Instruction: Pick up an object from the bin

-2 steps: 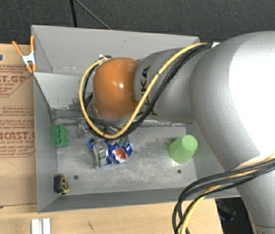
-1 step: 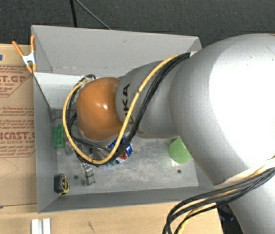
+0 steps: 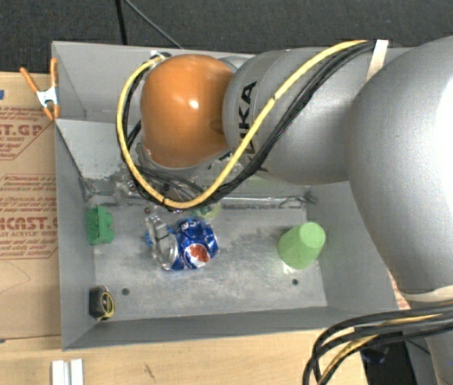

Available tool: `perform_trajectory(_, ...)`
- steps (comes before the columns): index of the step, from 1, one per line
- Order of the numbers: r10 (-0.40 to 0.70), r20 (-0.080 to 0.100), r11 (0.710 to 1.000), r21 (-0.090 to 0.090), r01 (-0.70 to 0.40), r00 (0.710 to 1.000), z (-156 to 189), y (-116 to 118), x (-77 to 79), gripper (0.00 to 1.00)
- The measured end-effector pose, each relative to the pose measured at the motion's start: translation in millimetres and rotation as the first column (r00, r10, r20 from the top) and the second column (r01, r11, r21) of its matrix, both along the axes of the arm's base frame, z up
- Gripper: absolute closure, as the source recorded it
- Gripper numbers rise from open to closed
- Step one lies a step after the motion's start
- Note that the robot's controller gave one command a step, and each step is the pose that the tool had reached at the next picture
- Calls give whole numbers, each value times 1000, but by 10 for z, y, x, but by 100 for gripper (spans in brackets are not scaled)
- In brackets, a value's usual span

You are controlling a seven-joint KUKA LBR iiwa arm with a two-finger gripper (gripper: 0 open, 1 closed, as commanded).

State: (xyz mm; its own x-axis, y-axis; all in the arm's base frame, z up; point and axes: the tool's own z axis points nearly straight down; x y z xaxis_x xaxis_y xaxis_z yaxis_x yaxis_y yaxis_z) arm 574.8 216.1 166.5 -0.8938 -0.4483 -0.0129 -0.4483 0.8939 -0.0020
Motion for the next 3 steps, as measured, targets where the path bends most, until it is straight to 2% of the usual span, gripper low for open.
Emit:
perform_trajectory(1,632,-14,775,-4,-632,775,-869,-969,67,0)
perform_trajectory(2,632,-10,775,-4,-632,775,-831,-943,81,100)
perform_trajectory(3,613,-2,790,-9,-613,790,379,-1189,197,100)
